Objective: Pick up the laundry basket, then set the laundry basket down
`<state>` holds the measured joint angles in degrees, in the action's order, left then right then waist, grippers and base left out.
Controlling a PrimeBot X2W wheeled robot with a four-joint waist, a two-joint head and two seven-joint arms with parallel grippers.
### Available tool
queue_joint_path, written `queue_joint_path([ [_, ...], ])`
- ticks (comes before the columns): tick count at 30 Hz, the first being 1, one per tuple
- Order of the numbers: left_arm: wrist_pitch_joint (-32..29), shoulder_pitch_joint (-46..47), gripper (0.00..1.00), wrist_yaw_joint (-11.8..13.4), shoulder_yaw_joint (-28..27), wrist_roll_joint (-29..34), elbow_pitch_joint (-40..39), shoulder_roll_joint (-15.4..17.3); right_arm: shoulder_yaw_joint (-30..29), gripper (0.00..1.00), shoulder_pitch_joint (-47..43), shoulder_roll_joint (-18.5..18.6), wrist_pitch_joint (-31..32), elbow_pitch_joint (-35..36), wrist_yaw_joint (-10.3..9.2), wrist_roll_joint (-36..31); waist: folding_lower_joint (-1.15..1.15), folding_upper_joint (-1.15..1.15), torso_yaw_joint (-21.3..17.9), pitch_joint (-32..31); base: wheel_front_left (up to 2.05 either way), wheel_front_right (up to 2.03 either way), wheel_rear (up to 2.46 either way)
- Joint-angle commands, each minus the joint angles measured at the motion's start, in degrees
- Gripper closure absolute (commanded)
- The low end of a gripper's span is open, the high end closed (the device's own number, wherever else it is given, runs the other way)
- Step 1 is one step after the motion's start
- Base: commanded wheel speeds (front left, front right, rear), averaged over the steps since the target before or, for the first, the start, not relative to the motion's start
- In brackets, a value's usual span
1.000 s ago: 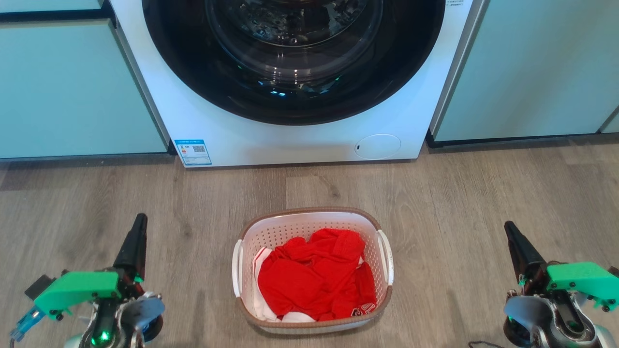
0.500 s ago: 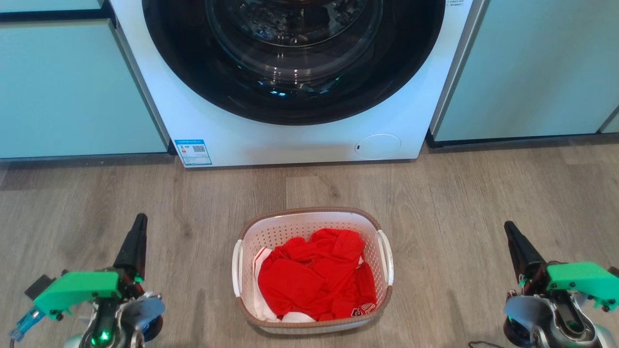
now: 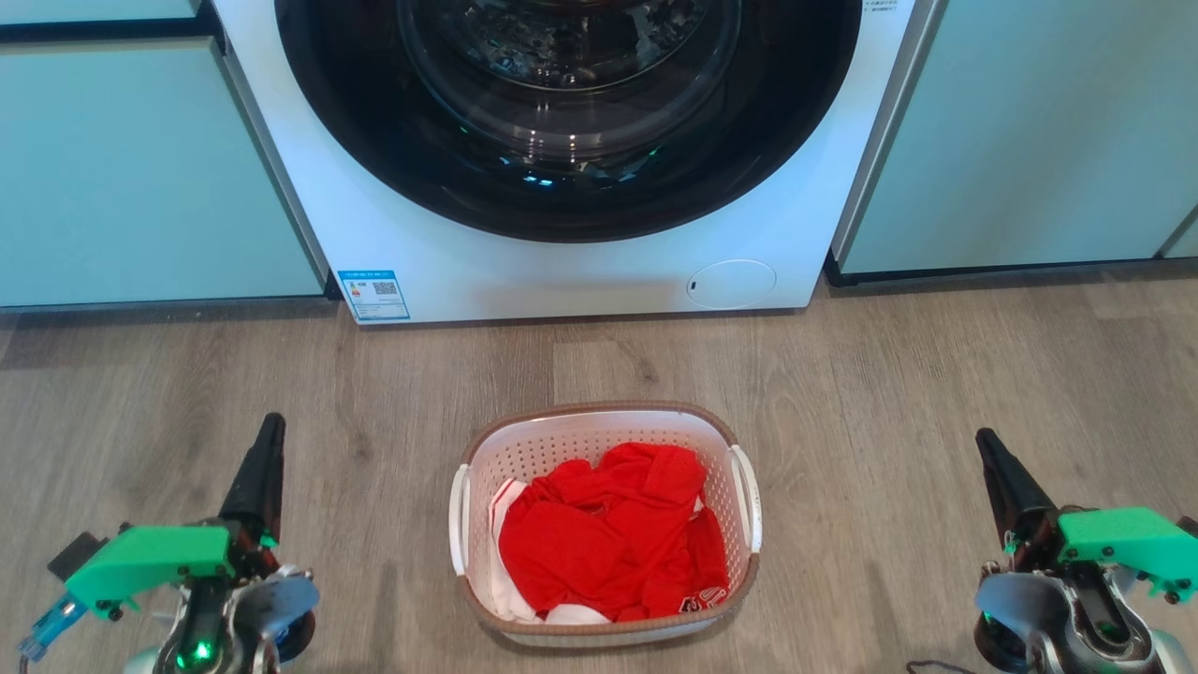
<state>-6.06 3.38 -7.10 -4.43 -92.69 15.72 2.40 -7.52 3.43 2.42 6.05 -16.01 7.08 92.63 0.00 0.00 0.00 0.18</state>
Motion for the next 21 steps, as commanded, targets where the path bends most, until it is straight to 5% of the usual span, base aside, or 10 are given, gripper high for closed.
queue_joint_path([
  [1,-0.43,2.81,1.0,-0.39,-2.09,0.52,-1.68,0.48,1.01,1.0,2.76,0.45,0.43,1.99,0.41,-0.46,0.0,0.0,0.0,0.0,0.0,0.0,0.0],
  [20,-0.42,2.81,1.0,-0.39,-2.08,0.52,-1.68,0.48,1.01,1.0,2.76,0.45,0.43,1.99,0.41,-0.46,0.0,0.0,0.0,0.0,0.0,0.0,0.0],
  [21,0.04,-0.03,0.0,0.05,0.05,0.01,0.18,-0.03,0.05,0.0,-0.02,-0.03,-0.02,-0.15,0.0,0.02,0.0,0.0,0.0,0.0,0.0,0.0,0.0],
])
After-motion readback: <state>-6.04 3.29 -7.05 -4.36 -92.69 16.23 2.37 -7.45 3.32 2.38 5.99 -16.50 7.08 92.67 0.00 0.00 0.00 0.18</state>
